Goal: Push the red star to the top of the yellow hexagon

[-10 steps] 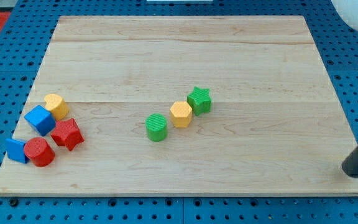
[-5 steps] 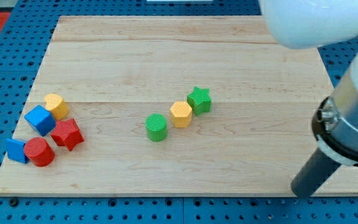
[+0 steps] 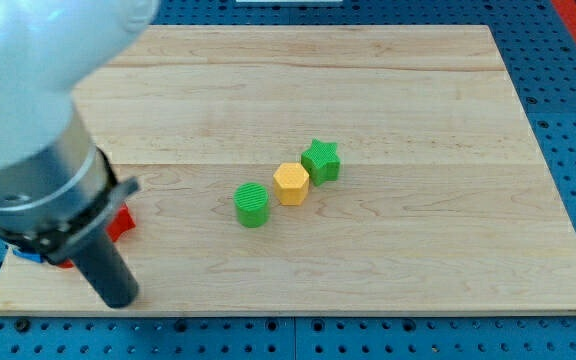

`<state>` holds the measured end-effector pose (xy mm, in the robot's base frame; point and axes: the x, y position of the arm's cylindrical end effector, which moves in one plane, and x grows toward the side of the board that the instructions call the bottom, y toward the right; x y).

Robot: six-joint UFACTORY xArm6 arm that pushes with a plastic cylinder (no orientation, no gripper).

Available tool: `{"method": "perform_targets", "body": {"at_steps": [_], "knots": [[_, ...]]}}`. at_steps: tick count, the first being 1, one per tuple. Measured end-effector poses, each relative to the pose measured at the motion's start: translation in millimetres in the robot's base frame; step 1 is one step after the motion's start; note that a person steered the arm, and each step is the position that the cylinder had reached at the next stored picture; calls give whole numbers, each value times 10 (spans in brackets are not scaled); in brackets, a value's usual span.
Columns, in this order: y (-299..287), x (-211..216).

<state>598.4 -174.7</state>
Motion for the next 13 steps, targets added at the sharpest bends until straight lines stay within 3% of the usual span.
{"method": "perform_targets", "body": {"at_steps": [2, 4, 6, 9, 11, 13], "knots": [[-79, -578], [-307, -575], [-527, -1077], [373, -1316], [302, -1061], [744, -1283]]}}
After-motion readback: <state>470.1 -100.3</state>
